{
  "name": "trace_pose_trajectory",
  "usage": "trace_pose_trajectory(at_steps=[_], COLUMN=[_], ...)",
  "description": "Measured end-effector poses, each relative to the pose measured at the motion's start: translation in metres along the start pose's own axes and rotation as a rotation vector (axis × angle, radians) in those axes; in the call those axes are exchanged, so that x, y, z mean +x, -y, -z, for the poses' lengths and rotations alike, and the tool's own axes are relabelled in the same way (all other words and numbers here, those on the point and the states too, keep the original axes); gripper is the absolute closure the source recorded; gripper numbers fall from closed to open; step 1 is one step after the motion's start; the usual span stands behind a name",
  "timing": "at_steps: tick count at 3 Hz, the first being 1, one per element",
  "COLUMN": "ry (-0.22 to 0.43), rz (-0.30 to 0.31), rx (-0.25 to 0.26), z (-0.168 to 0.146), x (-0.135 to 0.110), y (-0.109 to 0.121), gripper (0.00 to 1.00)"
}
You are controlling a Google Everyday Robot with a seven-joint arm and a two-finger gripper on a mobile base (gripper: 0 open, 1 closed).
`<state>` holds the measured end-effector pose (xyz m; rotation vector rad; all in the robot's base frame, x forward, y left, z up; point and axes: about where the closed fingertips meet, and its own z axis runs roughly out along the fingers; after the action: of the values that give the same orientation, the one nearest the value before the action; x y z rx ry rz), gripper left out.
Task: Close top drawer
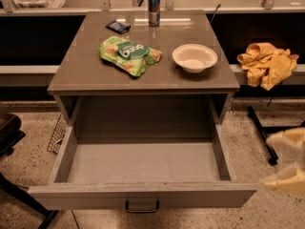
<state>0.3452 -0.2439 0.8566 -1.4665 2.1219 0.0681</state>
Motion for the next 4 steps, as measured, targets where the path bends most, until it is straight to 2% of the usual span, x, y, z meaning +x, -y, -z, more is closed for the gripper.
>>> trace_pose_trajectory(at_steps=[1, 2, 3, 4], ry=[0.101, 0.152, 0.151, 0.151], rz=[-0.094, -0.153, -0.156, -0.150], rx=[-0.077, -0.175, -0.188, -0.189], z=[-0.059, -0.105, -0.109, -0.110], x=[0.040, 0.060, 0.062, 0.061], y=[-0.075, -0.130, -0.138, -0.138], gripper=[0.72, 0.95, 1.00, 1.00])
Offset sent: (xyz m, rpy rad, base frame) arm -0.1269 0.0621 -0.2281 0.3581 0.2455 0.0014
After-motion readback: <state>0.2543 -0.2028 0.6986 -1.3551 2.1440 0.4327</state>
